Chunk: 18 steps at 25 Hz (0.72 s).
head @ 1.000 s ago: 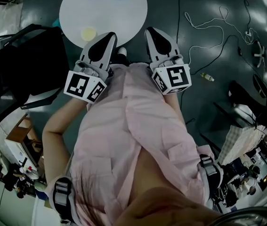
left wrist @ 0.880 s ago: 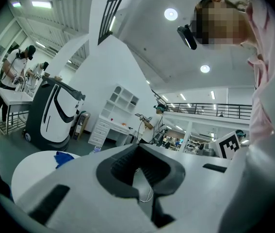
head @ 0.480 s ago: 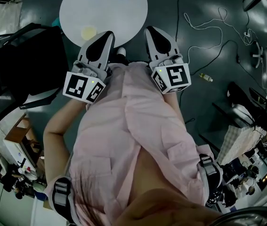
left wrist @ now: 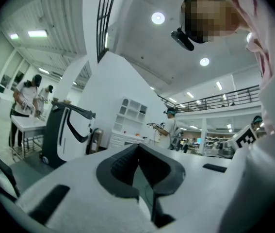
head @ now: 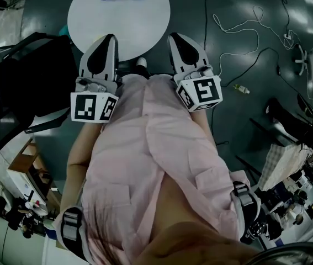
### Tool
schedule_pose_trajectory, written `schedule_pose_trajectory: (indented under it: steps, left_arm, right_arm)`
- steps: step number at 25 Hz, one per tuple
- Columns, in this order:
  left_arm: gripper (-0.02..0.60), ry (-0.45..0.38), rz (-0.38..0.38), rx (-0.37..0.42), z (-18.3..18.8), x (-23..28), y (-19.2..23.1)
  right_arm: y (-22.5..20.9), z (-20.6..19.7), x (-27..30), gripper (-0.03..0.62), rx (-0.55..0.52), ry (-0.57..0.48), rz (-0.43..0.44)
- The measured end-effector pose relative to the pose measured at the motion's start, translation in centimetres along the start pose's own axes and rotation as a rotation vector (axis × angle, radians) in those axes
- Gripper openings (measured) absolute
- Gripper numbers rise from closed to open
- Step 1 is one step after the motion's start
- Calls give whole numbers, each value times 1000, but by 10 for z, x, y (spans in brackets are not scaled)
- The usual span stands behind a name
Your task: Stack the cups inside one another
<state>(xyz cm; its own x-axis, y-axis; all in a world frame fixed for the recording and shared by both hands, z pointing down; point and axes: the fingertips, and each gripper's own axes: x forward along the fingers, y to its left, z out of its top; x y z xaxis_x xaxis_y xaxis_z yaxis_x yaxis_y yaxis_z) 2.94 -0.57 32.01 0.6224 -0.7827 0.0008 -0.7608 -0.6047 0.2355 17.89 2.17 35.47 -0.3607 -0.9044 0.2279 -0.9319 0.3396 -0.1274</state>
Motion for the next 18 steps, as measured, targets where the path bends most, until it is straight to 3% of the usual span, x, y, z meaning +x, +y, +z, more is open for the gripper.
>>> schedule_pose_trajectory:
  steps: [4, 10, 15, 18]
  left_arm:
    - [15, -38, 146, 83, 17, -14, 29]
    - [15, -27, 143, 103, 18, -25, 32]
    - [15, -62, 190, 66, 24, -32, 35]
    - [15, -61, 172, 65, 21, -32, 31]
  right_arm:
    - [-2, 0, -3, 38, 6, 0, -7]
    - [4, -1, -2, 38, 3, 3, 9]
    - [6, -2, -3, 38, 3, 3, 18]
    - [6, -2, -2, 38, 2, -1, 22]
